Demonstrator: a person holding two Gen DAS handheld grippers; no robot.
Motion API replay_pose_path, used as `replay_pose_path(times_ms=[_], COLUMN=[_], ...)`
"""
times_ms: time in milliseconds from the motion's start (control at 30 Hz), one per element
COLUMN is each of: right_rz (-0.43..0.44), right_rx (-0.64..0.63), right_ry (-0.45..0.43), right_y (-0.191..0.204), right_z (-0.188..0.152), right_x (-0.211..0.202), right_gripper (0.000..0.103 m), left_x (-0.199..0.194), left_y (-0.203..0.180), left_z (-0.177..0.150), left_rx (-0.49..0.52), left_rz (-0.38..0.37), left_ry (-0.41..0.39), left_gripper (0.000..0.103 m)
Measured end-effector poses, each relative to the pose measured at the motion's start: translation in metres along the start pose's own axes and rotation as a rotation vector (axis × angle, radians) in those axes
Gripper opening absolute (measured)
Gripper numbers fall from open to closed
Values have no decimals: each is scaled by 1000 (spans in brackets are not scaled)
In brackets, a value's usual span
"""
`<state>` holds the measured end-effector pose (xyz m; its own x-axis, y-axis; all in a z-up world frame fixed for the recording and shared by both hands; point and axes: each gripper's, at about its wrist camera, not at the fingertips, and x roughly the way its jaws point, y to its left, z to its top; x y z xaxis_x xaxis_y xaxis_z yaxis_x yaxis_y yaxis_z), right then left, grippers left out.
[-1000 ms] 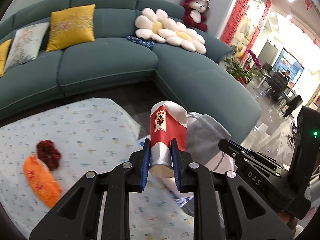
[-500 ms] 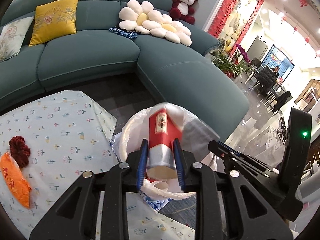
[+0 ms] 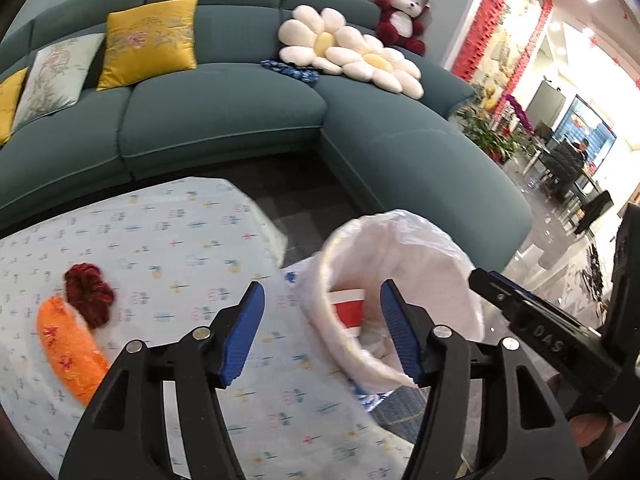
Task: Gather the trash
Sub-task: 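Carry the cup and pouch over the wastebasket and open both grippers, then move both grippers back over the table toward the orange bag and scrunchie, then grasp the orange plastic bag with the left gripper while the right gripper grasps the dark red scrunchie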
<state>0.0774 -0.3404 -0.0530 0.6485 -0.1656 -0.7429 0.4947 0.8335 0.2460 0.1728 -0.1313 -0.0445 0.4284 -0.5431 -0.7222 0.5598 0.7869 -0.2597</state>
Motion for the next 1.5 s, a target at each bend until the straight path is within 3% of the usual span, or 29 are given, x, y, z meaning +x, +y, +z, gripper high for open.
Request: replay_pose_path(times_ms=[133,567,767,1033,1167,1333,1367,1500], right_rz=[24,123,143,149,152,160,163,178], right_rx=[-38,-164,-220,-266,-297,-332,-338,-358], right_ry=[8,62,96,145,167,193,199,224], right_y=[25,124,162,198,216,236,239,257], right_z=[-4,-28,-47,-70,-80,-88,-90,-96], right_x=[1,13,24,44,54,65,67,76], right_gripper=[27,28,30,30,30,30,30,30], left_x=[-11,-42,-35,-7,3,-4,-7,-29], left_y=[31,136,191,214,220,227,229,242], left_z=[-2,-26,-53,-78,-85,-92,-92,-92], left_rx=[-41,-181,-319,-356,-352,-339,-333,-341], left_rz=[55,192,244,248,223,191,188,198], left_ry=[-9,-5,68,174,205,193,185,137], left_gripper=[58,75,79,78,56,14,10,7])
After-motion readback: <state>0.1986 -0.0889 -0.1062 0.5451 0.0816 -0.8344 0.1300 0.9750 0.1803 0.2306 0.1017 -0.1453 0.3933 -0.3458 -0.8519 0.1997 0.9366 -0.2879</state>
